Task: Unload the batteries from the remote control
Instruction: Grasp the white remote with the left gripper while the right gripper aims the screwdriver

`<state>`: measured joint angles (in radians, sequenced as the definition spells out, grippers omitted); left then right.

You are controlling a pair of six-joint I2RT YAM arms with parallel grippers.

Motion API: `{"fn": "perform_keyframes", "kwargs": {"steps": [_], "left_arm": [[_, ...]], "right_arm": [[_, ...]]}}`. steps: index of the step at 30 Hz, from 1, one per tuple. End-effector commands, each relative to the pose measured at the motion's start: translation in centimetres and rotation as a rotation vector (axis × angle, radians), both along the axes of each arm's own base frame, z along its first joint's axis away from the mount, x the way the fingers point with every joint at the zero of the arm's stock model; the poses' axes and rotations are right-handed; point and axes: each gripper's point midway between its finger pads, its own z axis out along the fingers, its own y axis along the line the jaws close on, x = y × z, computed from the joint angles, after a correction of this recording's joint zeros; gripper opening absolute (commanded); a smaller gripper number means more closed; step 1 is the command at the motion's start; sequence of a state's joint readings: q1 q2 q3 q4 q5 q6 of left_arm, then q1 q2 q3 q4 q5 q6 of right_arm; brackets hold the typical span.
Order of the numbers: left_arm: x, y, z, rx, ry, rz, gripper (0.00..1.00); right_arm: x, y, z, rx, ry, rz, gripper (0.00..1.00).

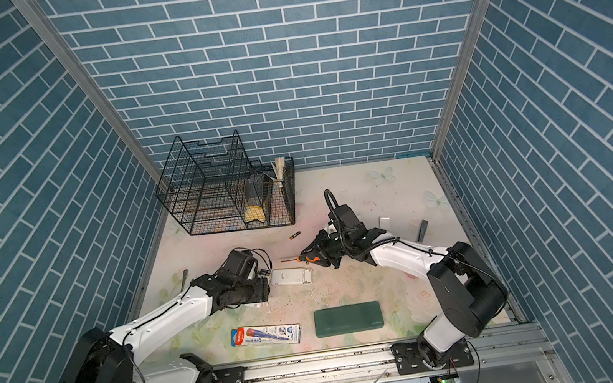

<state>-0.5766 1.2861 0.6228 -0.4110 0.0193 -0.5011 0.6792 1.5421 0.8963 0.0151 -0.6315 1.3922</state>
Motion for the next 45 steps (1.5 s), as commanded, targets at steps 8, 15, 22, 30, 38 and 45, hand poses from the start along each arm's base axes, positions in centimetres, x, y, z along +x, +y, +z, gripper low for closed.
{"fn": "perform_keyframes", "kwargs": {"steps": [8, 15, 22, 30, 38, 45], "left_arm": [[-0.2, 1.0, -1.1, 0.077, 0.014, 0.001, 0.67], [-0.9, 1.1, -2.2, 0.071, 0.041, -0.003, 0.68], [-1.5, 1.4, -2.6, 0.079, 0.061, 0.003, 0.75], [-2.0, 2.1, -3.4, 0.085, 0.075, 0.051, 0.68], [-2.5, 2.4, -3.8, 0.070, 0.072, 0.069, 0.64], [-2.4, 2.7, -3.8, 0.076, 0.057, 0.086, 0.61]], "right_arm": [[-0.2, 2.2, -2.4, -0.021, 0.069, -0.004, 0.00], [-0.1, 3.8, -2.5, -0.025, 0.076, 0.019, 0.00], [0.4, 4.6, -2.5, -0.017, 0.067, 0.013, 0.00], [0.7, 5.3, -3.1, 0.001, 0.085, 0.022, 0.00], [1.3, 6.0, -3.1, 0.008, 0.082, 0.019, 0.00], [1.3, 6.7, -3.2, 0.014, 0.089, 0.028, 0.00]]}}
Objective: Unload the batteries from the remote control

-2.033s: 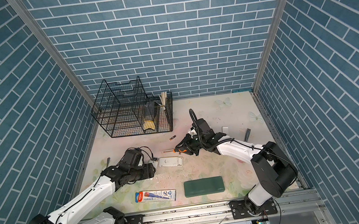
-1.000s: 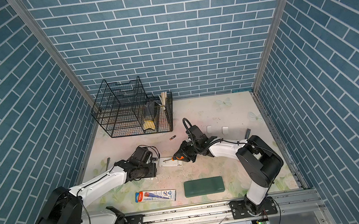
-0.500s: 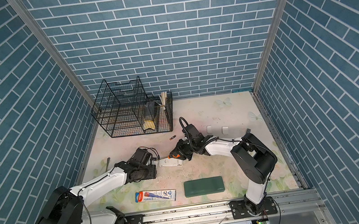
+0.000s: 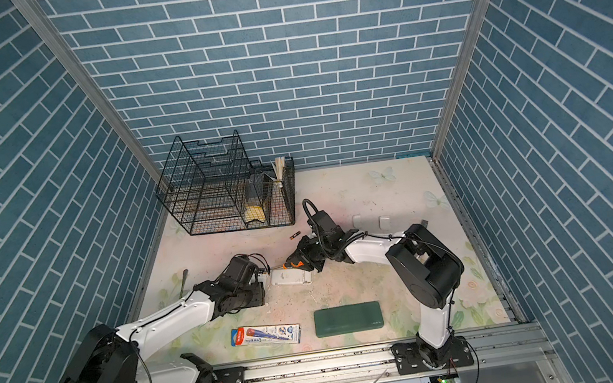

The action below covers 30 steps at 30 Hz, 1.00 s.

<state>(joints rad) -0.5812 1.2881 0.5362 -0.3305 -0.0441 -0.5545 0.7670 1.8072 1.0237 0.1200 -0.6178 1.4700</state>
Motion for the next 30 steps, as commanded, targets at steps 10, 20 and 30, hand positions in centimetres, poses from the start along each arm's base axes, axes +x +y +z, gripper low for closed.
{"fn": "perform_keyframes", "kwargs": {"steps": [10, 20, 30], "left_arm": [[-2.0, 1.2, -1.7, 0.035, 0.071, 0.015, 0.59], [-2.0, 1.0, -1.6, 0.024, 0.064, 0.007, 0.57], [-2.0, 0.9, -1.7, 0.023, 0.069, 0.000, 0.56]], "right_arm": [[0.7, 2.3, 0.5, 0.060, 0.025, 0.002, 0.00], [0.9, 2.7, 0.4, 0.069, 0.017, -0.004, 0.00], [1.0, 2.9, -0.2, 0.068, 0.023, -0.002, 0.00]]}}
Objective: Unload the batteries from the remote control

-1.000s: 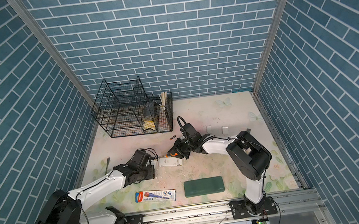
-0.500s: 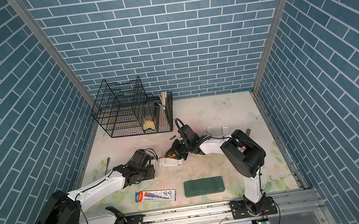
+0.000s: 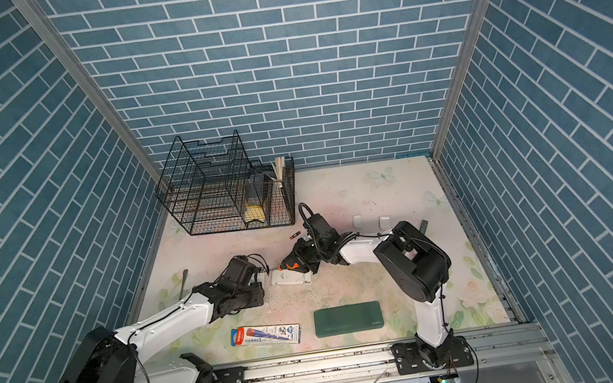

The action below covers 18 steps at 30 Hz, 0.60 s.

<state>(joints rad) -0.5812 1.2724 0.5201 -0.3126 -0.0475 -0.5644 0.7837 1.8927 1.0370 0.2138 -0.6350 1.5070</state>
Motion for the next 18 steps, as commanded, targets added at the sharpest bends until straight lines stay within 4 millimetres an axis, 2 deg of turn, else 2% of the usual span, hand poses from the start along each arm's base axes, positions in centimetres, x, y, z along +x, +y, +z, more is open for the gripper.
{"fn": "perform_keyframes", "kwargs": {"steps": [1, 18], "left_arm": [[-2.02, 0.84, -1.75, 0.032, 0.083, -0.011, 0.56], [-2.02, 0.55, -1.76, 0.020, 0.084, -0.022, 0.54]], "right_arm": [[0.88, 1.32, 1.46, 0.043, -0.001, -0.012, 0.00], [1.01, 1.65, 1.13, 0.046, 0.000, -0.007, 0.00]]}}
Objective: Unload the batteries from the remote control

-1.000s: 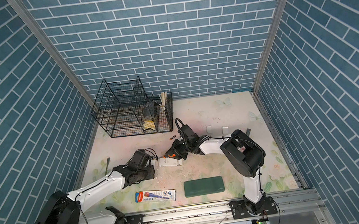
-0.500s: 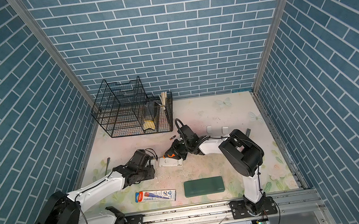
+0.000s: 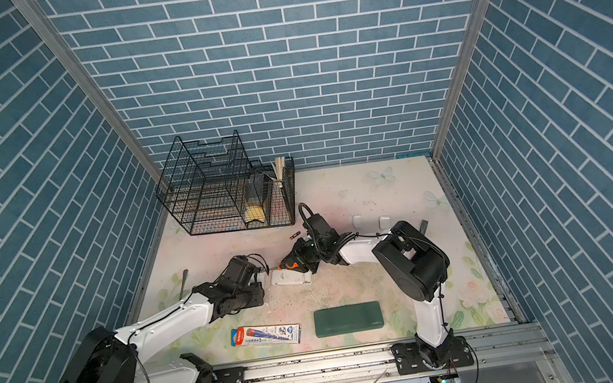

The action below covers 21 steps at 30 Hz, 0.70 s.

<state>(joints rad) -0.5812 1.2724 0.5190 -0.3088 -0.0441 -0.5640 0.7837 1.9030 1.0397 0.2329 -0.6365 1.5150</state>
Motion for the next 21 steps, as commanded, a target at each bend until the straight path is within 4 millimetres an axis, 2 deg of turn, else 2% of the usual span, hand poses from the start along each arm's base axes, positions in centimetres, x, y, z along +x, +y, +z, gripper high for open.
{"fn": "perform_keyframes", "kwargs": {"steps": [1, 10, 21], "left_arm": [[-2.1, 0.6, -1.8, 0.023, 0.086, -0.024, 0.54], [-2.0, 0.0, -1.7, -0.005, 0.081, -0.051, 0.51], [-2.2, -0.7, -1.7, -0.034, 0.082, -0.082, 0.45]], "right_arm": [[0.8, 1.4, 1.1, 0.034, 0.002, -0.002, 0.00], [0.7, 2.1, 1.2, 0.035, -0.002, 0.028, 0.00], [0.8, 3.5, 3.0, 0.072, -0.045, 0.103, 0.00]]}}
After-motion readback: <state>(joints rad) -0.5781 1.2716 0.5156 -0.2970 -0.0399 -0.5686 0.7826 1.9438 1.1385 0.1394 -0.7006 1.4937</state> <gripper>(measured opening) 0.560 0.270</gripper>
